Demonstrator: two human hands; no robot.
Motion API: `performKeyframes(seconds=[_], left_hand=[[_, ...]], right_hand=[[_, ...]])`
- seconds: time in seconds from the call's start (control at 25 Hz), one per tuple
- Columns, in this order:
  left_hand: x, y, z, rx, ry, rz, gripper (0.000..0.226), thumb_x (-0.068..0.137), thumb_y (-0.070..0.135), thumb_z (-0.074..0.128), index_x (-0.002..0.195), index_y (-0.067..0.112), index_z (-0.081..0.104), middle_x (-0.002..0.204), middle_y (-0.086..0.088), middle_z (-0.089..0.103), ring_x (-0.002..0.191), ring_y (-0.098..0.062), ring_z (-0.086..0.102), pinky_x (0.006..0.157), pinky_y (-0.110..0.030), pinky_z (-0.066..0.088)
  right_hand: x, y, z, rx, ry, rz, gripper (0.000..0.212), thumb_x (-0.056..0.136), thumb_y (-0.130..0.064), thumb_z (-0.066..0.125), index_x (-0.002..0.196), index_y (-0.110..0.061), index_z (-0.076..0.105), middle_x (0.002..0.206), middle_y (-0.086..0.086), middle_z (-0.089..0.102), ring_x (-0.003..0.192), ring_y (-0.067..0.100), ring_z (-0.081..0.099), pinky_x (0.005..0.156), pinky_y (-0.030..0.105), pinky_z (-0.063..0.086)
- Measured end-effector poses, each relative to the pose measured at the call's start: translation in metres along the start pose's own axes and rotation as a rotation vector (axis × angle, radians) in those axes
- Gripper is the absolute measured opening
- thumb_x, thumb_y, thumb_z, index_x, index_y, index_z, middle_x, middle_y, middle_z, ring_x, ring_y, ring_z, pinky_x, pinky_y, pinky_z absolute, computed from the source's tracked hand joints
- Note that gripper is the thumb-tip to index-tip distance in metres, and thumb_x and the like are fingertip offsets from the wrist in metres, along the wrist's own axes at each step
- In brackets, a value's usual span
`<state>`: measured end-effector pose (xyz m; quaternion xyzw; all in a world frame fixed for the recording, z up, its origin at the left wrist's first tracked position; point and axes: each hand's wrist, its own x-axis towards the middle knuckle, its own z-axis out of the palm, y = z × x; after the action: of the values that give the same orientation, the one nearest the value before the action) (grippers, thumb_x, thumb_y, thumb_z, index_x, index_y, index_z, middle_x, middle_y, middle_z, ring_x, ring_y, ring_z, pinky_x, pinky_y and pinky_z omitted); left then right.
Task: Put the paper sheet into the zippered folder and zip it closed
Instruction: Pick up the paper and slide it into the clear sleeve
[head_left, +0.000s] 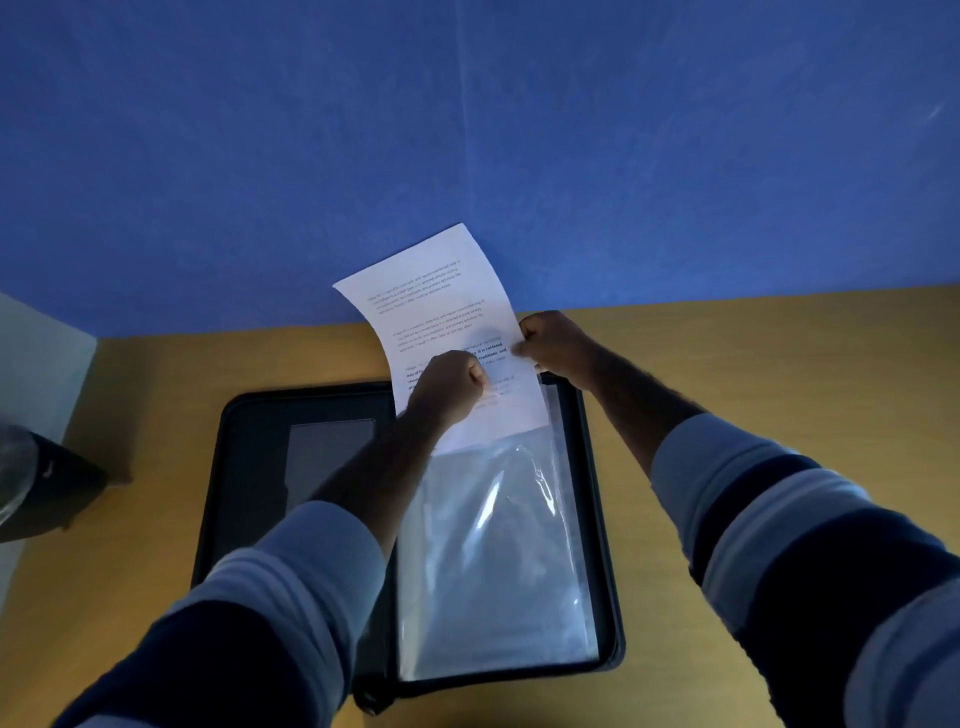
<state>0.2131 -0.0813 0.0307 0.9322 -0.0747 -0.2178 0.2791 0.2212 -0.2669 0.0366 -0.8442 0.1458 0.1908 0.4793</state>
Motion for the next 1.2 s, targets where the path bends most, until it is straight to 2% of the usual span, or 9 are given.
performKeyframes(seconds=[0.16,0.24,0.4,0.48,0.6,0.84,1.04,1.12,1.2], left_hand=[[0.000,0.000,0.005,-0.043,0.027,0.009,0.015,0.086,0.005,0.064,0.080,0.012,0.076,0.093,-0.004,0.078,0.091,-0.022,0.069,0.079,-0.027,0.051],[0.001,0.000,0.007,-0.053,0.031,0.015,0.014,0.088,0.005,0.065,0.081,0.010,0.076,0.094,-0.005,0.078,0.092,-0.022,0.069,0.081,-0.029,0.052],[0.000,0.002,0.011,-0.065,0.043,0.035,0.014,0.088,0.004,0.064,0.082,0.009,0.076,0.092,-0.004,0.078,0.091,-0.020,0.069,0.081,-0.029,0.053],[0.000,0.002,0.011,-0.068,0.049,0.035,0.016,0.087,0.003,0.062,0.080,0.010,0.075,0.089,-0.001,0.077,0.090,-0.018,0.070,0.079,-0.026,0.053],[-0.001,0.002,0.010,-0.036,0.060,0.052,0.021,0.087,0.002,0.059,0.077,0.012,0.074,0.090,-0.004,0.076,0.090,-0.020,0.070,0.079,-0.028,0.054],[-0.005,0.008,0.008,0.093,0.135,0.086,0.009,0.092,0.014,0.068,0.091,0.009,0.076,0.115,-0.009,0.061,0.101,-0.025,0.065,0.086,-0.035,0.057],[-0.009,0.005,0.009,0.249,0.217,0.206,0.011,0.094,0.016,0.067,0.086,0.015,0.075,0.159,-0.008,0.040,0.143,-0.030,0.039,0.115,-0.037,0.037],[-0.004,0.004,0.004,0.258,0.169,0.257,0.010,0.092,0.014,0.067,0.088,0.015,0.076,0.149,-0.007,0.053,0.138,-0.028,0.047,0.114,-0.034,0.035],[0.001,0.003,-0.002,0.250,0.127,0.273,0.009,0.090,0.013,0.068,0.089,0.016,0.076,0.125,-0.005,0.066,0.117,-0.028,0.060,0.103,-0.031,0.041]], right_hand=[[-0.003,0.005,-0.012,-0.169,-0.266,0.091,0.034,0.090,-0.006,0.070,0.124,-0.001,0.065,0.116,0.015,0.072,0.102,0.029,0.071,0.090,0.045,0.061],[-0.001,0.002,-0.017,-0.142,-0.285,0.098,0.034,0.093,-0.014,0.070,0.124,-0.001,0.063,0.117,0.015,0.072,0.102,0.027,0.071,0.091,0.045,0.060],[0.024,-0.033,-0.018,0.151,-0.011,-0.029,0.023,0.095,-0.018,0.067,0.095,0.005,0.066,0.102,0.023,0.074,0.083,0.020,0.067,0.080,0.046,0.058],[0.037,-0.053,-0.017,-0.008,0.142,-0.112,0.016,0.091,-0.015,0.068,0.079,-0.004,0.066,0.076,0.008,0.073,0.069,0.011,0.063,0.065,0.035,0.051],[0.044,-0.059,-0.012,-0.325,0.149,-0.172,0.017,0.088,-0.011,0.064,0.102,-0.004,0.071,0.103,0.011,0.071,0.092,0.025,0.067,0.069,0.026,0.044],[0.022,-0.026,-0.020,-0.105,-0.058,-0.052,0.028,0.089,0.004,0.064,0.117,0.005,0.065,0.113,0.024,0.070,0.100,0.037,0.071,0.080,0.049,0.063],[0.000,-0.006,-0.018,-0.178,-0.296,0.094,0.040,0.091,0.004,0.066,0.130,0.001,0.059,0.117,0.023,0.069,0.105,0.037,0.070,0.089,0.053,0.060],[-0.006,-0.003,-0.016,-0.123,-0.300,0.098,0.040,0.090,0.003,0.066,0.129,0.000,0.059,0.117,0.020,0.070,0.106,0.034,0.069,0.087,0.050,0.061],[-0.014,0.002,-0.012,0.047,-0.236,0.078,0.033,0.090,0.002,0.065,0.123,-0.002,0.063,0.112,0.016,0.072,0.102,0.031,0.070,0.079,0.043,0.063]])
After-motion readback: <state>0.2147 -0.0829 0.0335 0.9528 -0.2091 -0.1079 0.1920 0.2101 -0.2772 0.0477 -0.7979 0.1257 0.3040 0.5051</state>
